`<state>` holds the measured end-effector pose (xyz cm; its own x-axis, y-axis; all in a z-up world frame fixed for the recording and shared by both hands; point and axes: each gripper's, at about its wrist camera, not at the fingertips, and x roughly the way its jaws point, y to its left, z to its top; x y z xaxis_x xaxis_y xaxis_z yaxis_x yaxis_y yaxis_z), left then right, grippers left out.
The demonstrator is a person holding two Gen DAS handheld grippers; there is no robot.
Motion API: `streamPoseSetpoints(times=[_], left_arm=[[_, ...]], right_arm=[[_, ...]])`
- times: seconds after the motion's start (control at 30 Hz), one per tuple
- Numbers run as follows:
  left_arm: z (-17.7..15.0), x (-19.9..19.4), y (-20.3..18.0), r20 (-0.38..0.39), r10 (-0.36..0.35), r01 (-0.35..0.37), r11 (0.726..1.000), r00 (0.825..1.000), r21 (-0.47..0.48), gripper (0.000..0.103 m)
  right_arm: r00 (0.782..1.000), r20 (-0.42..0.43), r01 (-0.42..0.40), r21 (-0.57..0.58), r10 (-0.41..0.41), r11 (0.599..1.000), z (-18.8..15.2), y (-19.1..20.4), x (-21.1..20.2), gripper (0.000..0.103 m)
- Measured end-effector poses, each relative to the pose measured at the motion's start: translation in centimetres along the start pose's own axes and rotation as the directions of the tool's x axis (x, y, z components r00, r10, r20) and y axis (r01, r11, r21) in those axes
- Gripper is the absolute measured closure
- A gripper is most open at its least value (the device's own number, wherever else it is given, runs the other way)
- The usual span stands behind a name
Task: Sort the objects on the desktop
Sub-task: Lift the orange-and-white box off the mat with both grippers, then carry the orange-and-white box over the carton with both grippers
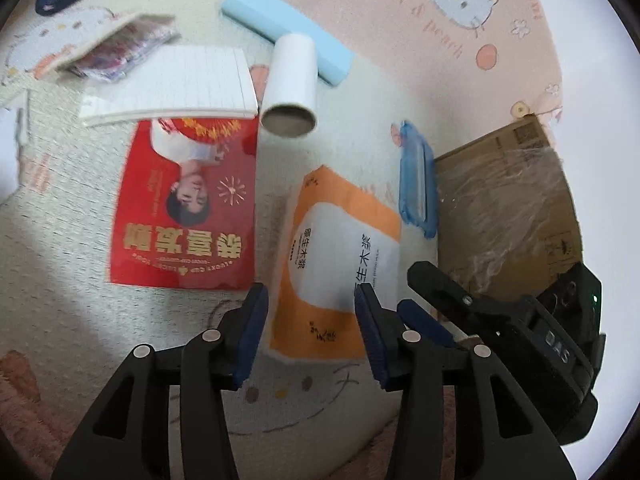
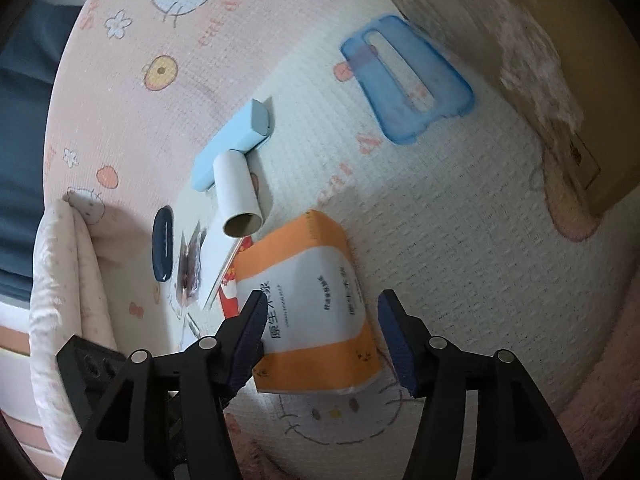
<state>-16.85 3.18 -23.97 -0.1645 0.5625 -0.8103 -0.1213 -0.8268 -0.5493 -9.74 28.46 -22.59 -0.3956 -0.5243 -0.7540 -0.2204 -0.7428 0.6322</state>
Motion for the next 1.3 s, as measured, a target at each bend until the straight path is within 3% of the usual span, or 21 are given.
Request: streamPoseSetpoints(times=[0.17,0.37,0.5,0.67,0.9,1.07,1.3], left_arm=[[0.4,0.8,-0.3,-0.009,-0.023,0.023,1.000,1.000,0.009,0.054],[0.8,1.4,0.8,-0.030,-0.075,0.074,0.996,0.997,-0.048,0.054],[0.6,1.5,0.6,-0.014,-0.072,0.072,0.997,0.997,-0.037,0.055],[0.8,1.2,-0.5,0.013,-0.044,0.044,0.999,0.999,0.012,0.062],[1.2,-2.5,-3.2,0.093,-0.031,0.023,0.995,0.995,0.093,0.063],[1.3,-6.8,-4.9,0.179,-0.053,0.038,0.995,0.982,0.088,0.063],[1.8,-12.7,-8.2,0.287,-0.080,0.058,0.995,0.955,0.084,0.063]], right_arm=[[0.998,-0.011,-0.054,0.087,0.055,0.995,0.5,-1.7,-0.2,0.048],[0.992,-0.029,-0.115,0.207,0.124,0.972,0.5,-2.7,1.6,0.047],[0.993,-0.008,-0.112,0.222,0.116,0.969,0.1,-2.8,2.1,0.051],[0.996,0.009,-0.089,0.134,0.088,0.987,0.1,-1.5,2.0,0.060],[0.992,0.033,-0.120,0.068,0.118,0.990,0.4,1.2,-0.2,0.061],[0.984,0.056,-0.171,-0.014,0.172,0.985,0.8,4.5,-3.2,0.061],[0.981,0.054,-0.175,-0.141,0.184,0.974,2.4,10.4,-8.0,0.061]])
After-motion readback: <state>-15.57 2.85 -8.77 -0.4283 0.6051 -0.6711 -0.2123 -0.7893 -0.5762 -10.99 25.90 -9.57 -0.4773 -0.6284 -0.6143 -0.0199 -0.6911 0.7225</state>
